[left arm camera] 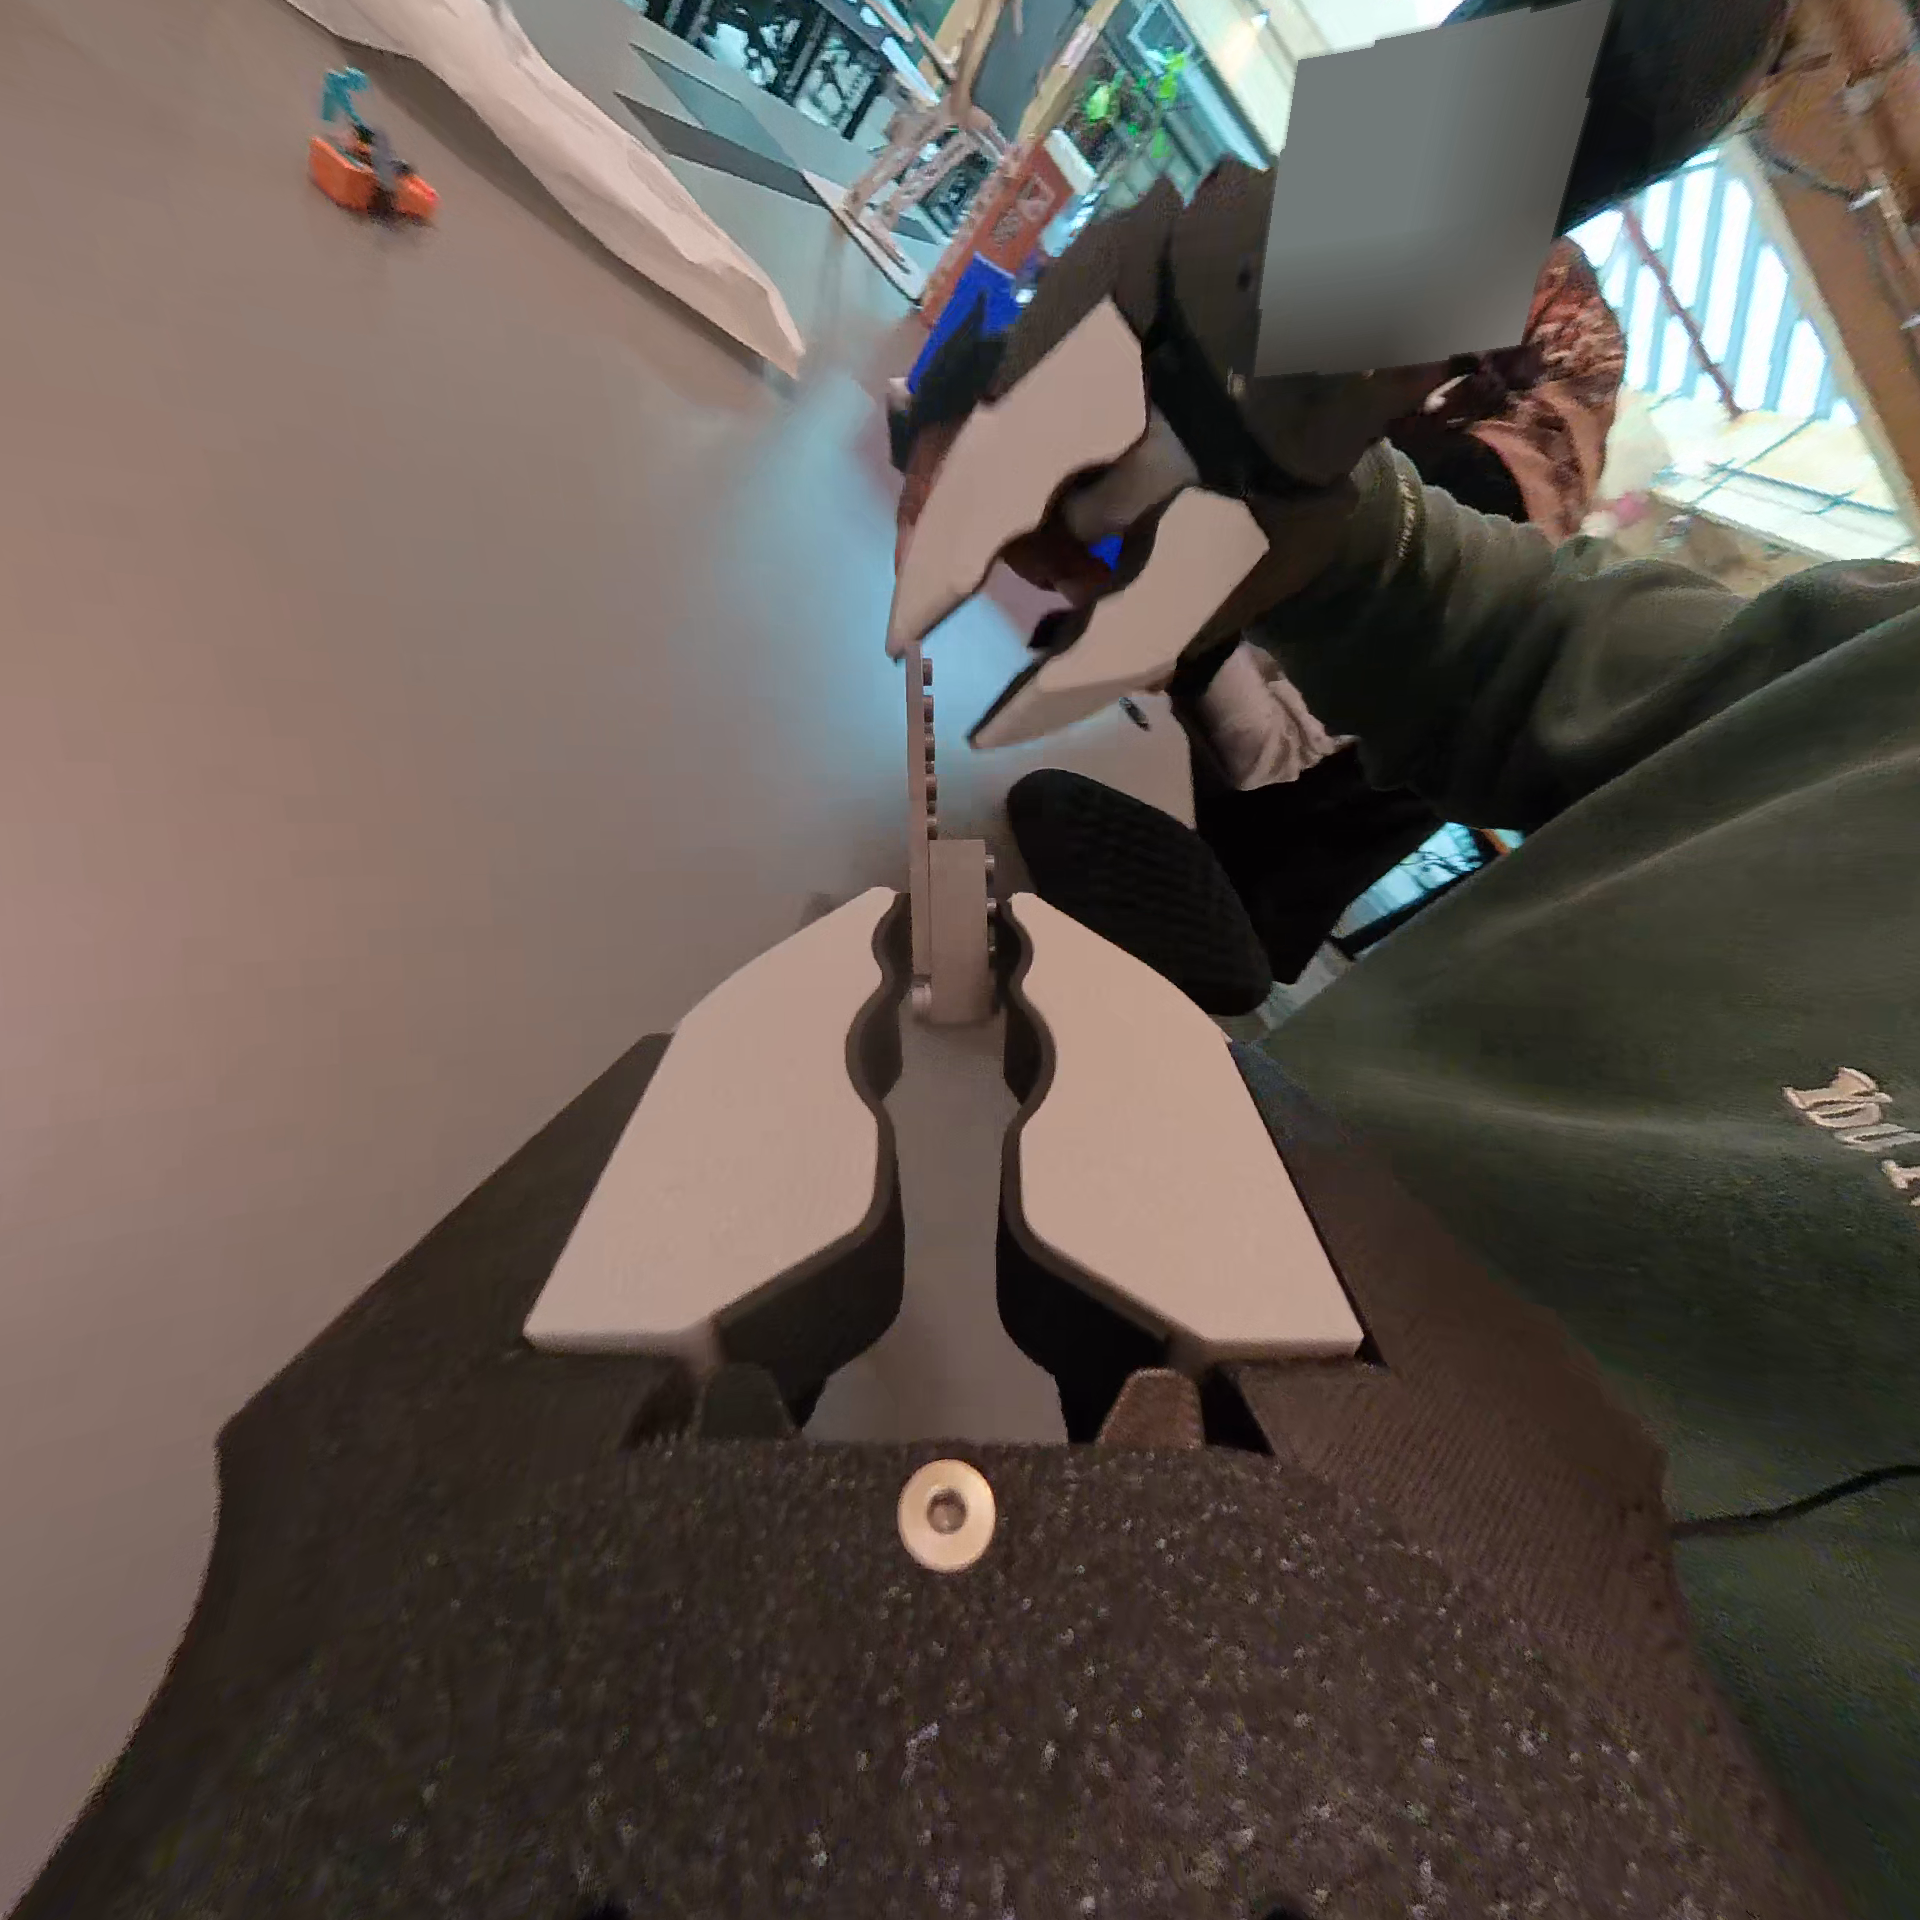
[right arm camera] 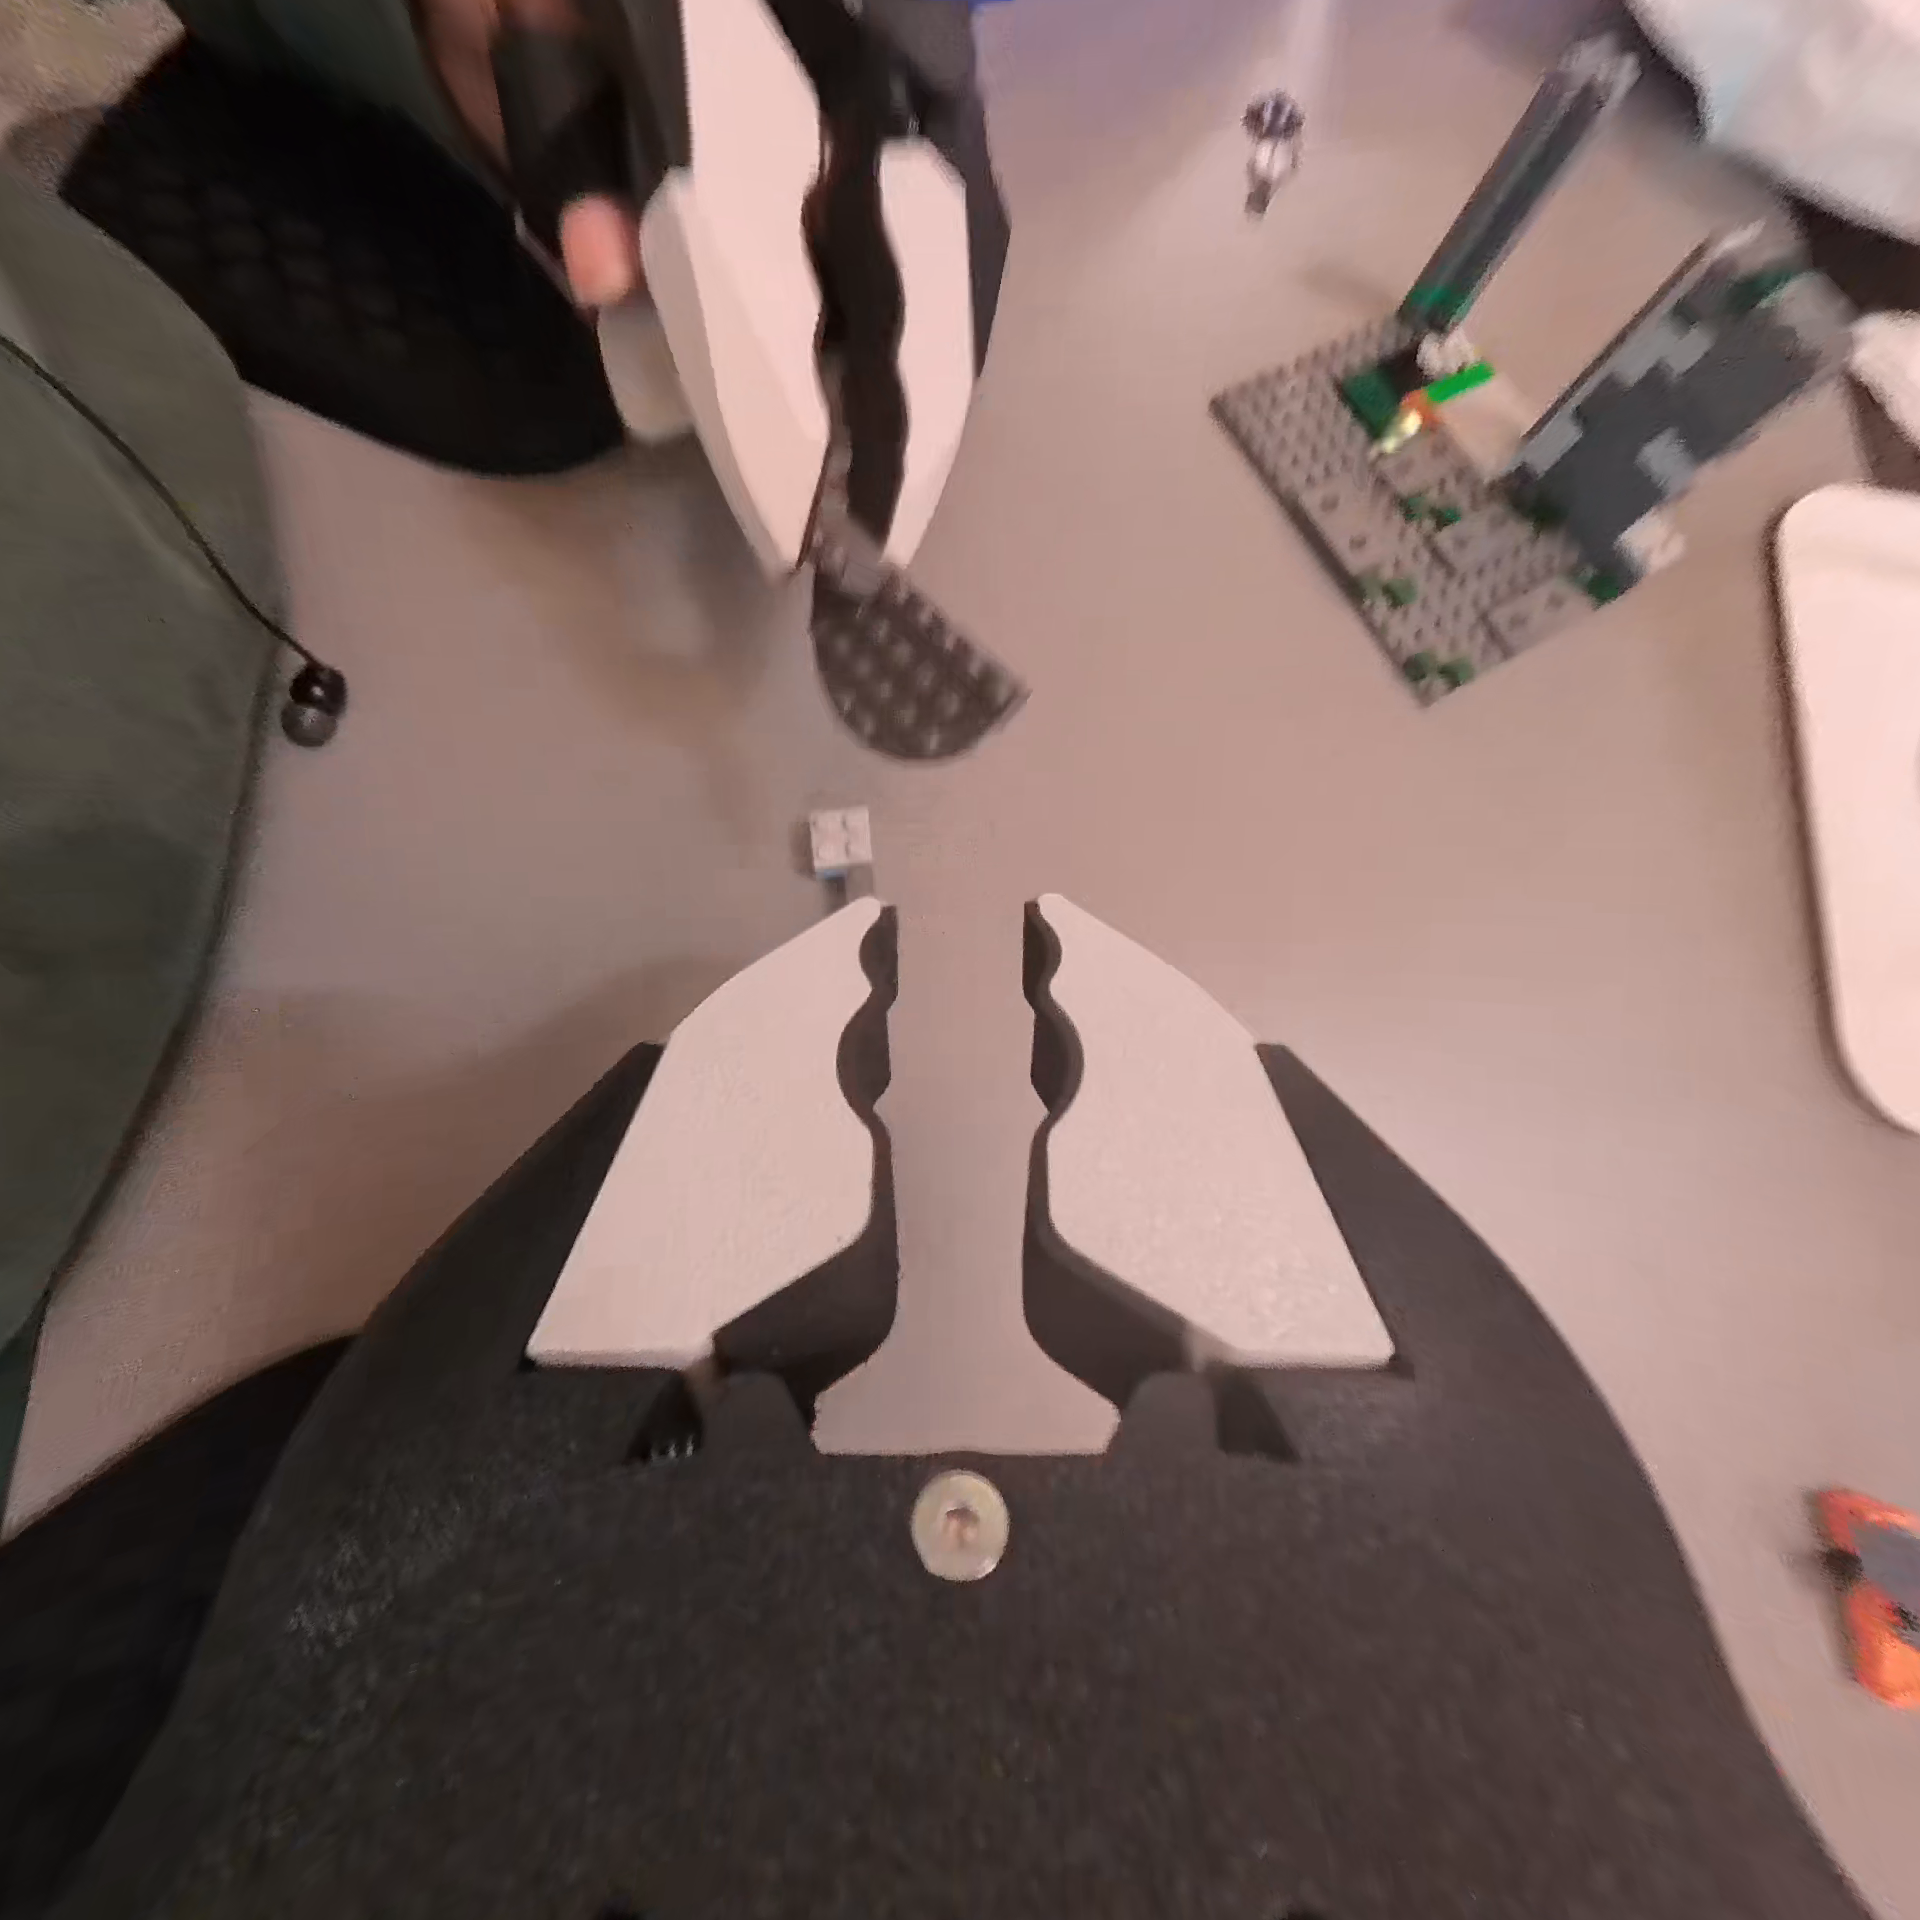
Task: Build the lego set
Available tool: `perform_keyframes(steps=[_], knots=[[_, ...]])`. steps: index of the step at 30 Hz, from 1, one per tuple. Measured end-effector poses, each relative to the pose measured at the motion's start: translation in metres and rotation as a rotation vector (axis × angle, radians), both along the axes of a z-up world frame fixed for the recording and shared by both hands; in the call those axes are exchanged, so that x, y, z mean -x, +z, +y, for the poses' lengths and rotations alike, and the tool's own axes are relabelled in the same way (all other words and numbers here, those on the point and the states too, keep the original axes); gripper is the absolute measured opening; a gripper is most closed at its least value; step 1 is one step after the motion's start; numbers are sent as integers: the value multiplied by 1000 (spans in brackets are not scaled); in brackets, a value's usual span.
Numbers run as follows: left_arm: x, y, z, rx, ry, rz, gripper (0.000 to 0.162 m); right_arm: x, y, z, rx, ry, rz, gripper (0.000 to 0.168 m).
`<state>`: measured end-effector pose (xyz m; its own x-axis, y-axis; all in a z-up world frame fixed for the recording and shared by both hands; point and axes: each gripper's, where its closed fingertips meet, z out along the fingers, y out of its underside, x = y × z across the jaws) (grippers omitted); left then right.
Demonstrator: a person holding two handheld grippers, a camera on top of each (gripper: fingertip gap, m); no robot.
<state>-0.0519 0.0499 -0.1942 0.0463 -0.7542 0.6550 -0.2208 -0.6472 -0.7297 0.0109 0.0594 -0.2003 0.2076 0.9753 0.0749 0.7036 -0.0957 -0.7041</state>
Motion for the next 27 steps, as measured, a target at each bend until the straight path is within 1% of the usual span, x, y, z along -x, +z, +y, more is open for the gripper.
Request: perform_keyframes(steps=[2, 6, 8, 11, 13, 15, 17, 20, 24, 25, 27], knots=[[8, -4, 9, -33, 35, 35, 15, 4, -20, -7, 33, 12, -29, 24], [19, -10, 17, -33, 67, 75, 15, 17, -57, -18, 76, 58, -110, 26], [22, -14, 16, -33, 64, 98, 15, 22, -65, -18, 73, 80, -131, 25], [24, -18, 13, -13, 58, 108, 15, 28, -68, -14, 51, 101, -145, 20], [24, -21, 13, 4, 56, 109, 15, 27, -73, -11, 12, 118, -185, 8], [24, -22, 12, 15, 53, 110, 15, 29, -70, -11, -22, 143, -181, 8], [23, -23, 11, 35, 49, 107, 15, 30, -60, -13, -68, 169, -157, 8], [21, -25, 10, 73, 34, 110, 15, 33, -28, -14, -173, 192, -83, 8], [12, -23, 6, 126, 6, 83, 15, 34, 12, 3, -401, 138, -79, 8], [9, -22, 5, 141, -3, 70, 15, 34, 16, 5, -450, 139, -94, 7], [3, -19, 3, 182, -15, 46, 15, 34, 12, 8, -515, 151, -154, 8]])
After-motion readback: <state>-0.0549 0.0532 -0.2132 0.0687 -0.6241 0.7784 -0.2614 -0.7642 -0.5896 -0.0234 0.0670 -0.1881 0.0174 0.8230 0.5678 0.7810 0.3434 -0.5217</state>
